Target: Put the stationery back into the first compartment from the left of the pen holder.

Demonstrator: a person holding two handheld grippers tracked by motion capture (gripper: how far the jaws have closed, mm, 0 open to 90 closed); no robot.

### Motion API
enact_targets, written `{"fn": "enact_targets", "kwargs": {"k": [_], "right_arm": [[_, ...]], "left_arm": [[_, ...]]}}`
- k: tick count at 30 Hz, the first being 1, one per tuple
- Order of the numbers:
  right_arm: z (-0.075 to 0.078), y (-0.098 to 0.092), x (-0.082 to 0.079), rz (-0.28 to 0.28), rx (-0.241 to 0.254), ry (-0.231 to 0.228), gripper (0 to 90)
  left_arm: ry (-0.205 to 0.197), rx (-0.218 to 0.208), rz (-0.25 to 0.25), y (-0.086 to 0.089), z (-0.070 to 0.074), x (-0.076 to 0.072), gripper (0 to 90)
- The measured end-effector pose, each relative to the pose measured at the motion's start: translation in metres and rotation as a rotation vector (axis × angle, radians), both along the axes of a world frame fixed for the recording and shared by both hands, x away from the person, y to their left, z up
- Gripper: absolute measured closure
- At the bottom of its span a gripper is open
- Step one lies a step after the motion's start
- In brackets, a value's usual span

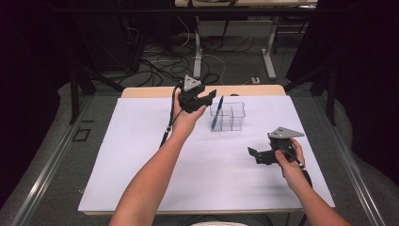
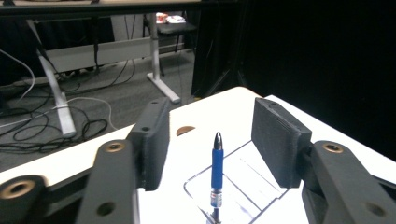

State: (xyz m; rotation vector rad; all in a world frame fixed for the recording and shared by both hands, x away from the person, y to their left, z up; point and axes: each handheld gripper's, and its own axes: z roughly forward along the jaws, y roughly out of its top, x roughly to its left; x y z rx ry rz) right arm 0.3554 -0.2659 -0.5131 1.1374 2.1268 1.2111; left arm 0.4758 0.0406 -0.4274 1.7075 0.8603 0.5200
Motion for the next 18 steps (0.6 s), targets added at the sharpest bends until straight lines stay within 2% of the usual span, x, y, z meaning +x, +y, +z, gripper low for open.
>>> {"fn": "enact_targets", "kwargs": {"k": [1, 3, 4, 7, 10, 15, 18], "right_arm": [[0.0, 0.0, 0.0, 0.0, 0.001, -0.001, 0.0], [0.0, 0.0, 0.0, 0.003, -0.003, -0.001, 0.0], [0.0, 0.0, 0.0, 0.001, -0.001, 0.001, 0.0], [-0.001, 0.0, 0.001, -0.006, 0.002, 0.0, 0.0], [0.0, 0.0, 0.001, -0.006, 0.001, -0.001, 0.0], [0.0, 0.0, 0.001, -0.009, -0.003, -0.001, 0.0], [0.0, 0.0, 0.0, -0.011, -0.004, -0.002, 0.0]], "left_arm": [[0.0, -0.02, -0.005, 0.002, 0.001, -0.002, 45.0], [-0.036, 0.001, 0.012, 0.008, 0.004, -0.009, 42.2], [-0.04, 0.004, 0.017, 0.01, 0.005, -0.011, 39.3], [-0.009, 0.003, 0.021, 0.02, 0.008, -0.016, 32.9], [-0.001, 0.031, 0.032, 0.031, 0.011, -0.024, 30.3], [0.026, -0.003, 0.05, 0.052, 0.012, -0.034, 28.5], [0.039, -0.016, 0.06, 0.065, 0.012, -0.039, 23.7]]}}
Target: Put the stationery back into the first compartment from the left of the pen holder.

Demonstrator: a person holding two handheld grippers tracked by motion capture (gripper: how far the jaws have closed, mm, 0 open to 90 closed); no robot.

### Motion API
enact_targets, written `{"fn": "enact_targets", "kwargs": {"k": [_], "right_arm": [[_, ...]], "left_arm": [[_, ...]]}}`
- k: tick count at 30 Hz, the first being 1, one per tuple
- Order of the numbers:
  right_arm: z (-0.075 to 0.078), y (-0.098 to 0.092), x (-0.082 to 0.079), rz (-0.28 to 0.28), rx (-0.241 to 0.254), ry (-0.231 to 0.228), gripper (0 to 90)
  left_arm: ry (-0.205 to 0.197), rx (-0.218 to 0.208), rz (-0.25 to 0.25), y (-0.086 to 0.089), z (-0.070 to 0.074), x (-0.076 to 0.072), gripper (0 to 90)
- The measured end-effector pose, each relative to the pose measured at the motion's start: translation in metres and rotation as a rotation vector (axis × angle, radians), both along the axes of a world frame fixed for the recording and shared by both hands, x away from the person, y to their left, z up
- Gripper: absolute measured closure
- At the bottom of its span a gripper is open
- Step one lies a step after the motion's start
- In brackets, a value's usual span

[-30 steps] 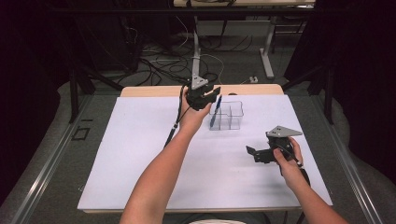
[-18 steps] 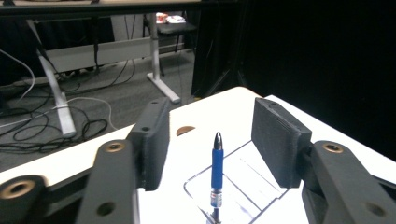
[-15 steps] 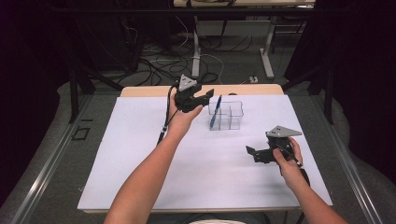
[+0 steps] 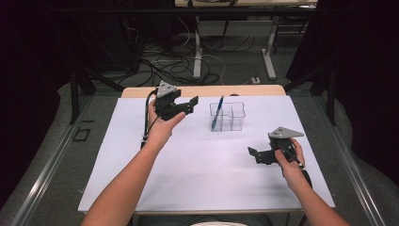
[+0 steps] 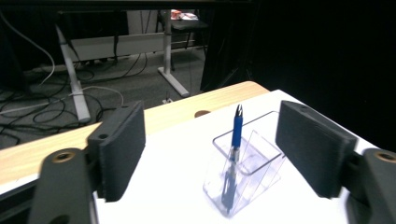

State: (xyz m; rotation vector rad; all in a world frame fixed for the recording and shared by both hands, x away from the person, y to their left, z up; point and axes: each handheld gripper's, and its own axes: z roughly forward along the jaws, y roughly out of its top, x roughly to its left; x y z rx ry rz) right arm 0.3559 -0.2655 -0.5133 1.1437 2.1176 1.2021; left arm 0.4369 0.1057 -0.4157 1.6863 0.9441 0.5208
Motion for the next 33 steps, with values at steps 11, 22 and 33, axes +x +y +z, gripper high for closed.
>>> {"fn": "enact_targets", "kwargs": {"k": [11, 22, 33], "right_arm": [[0.0, 0.0, 0.0, -0.006, -0.001, -0.001, 0.0], [0.0, 0.0, 0.0, -0.007, -0.003, 0.0, 0.0], [0.0, 0.001, 0.0, -0.012, -0.002, 0.004, 0.0]], "left_arm": [[0.004, 0.01, 0.068, 0.049, -0.012, -0.028, 8.3], [0.065, -0.022, 0.152, 0.098, -0.036, -0.054, 1.4], [0.144, -0.022, 0.204, 0.137, -0.07, -0.083, 0.3]]}}
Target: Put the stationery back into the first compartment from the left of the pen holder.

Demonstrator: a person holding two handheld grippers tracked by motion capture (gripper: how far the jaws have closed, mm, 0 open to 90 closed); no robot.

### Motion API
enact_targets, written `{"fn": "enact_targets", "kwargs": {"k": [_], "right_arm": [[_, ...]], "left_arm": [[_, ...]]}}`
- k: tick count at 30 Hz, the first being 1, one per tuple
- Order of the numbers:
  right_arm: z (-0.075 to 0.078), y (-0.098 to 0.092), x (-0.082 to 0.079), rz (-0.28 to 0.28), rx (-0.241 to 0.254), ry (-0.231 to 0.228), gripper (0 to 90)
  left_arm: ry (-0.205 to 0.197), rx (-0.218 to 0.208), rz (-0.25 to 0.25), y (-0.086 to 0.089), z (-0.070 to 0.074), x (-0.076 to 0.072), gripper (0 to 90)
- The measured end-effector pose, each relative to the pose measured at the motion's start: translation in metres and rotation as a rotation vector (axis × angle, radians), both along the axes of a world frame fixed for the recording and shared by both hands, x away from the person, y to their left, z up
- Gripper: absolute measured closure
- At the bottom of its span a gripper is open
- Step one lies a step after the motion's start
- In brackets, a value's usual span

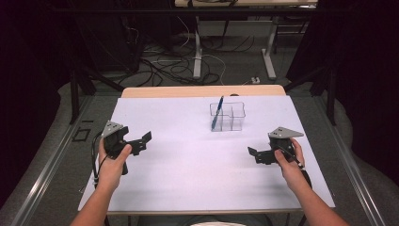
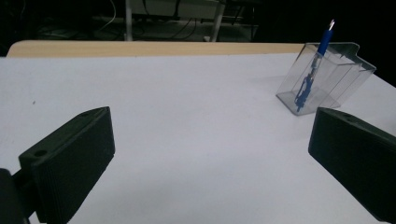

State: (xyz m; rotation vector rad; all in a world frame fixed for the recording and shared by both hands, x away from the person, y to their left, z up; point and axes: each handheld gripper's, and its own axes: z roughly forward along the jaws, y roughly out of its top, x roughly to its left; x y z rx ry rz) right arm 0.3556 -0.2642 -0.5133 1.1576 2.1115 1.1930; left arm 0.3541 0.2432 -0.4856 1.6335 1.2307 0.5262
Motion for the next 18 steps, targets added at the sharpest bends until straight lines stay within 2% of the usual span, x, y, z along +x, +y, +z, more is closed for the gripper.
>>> {"fn": "enact_targets", "kwargs": {"k": [3, 6, 8, 11, 14, 18], "right_arm": [[0.0, 0.0, 0.0, 0.003, -0.001, -0.003, 0.0], [0.0, 0.0, 0.0, 0.005, 0.0, -0.002, 0.0], [0.0, 0.0, 0.0, 0.003, 0.0, -0.001, 0.0], [-0.001, 0.0, 0.001, 0.002, -0.007, -0.002, 0.0], [-0.002, -0.001, 0.002, 0.007, -0.002, 0.002, 0.0], [-0.002, -0.006, 0.002, -0.027, 0.002, 0.012, 0.0]], "left_arm": [[0.021, 0.008, 0.02, 0.008, -0.007, -0.006, 0.2], [0.004, 0.027, 0.03, 0.014, -0.014, -0.012, 0.2], [0.01, 0.036, 0.031, 0.017, -0.019, -0.016, 0.2], [0.023, 0.082, 0.041, 0.019, -0.025, -0.019, 0.2], [0.033, 0.095, 0.046, 0.02, -0.028, -0.02, 0.2], [0.053, 0.113, 0.047, 0.02, -0.031, -0.019, 0.2]]}}
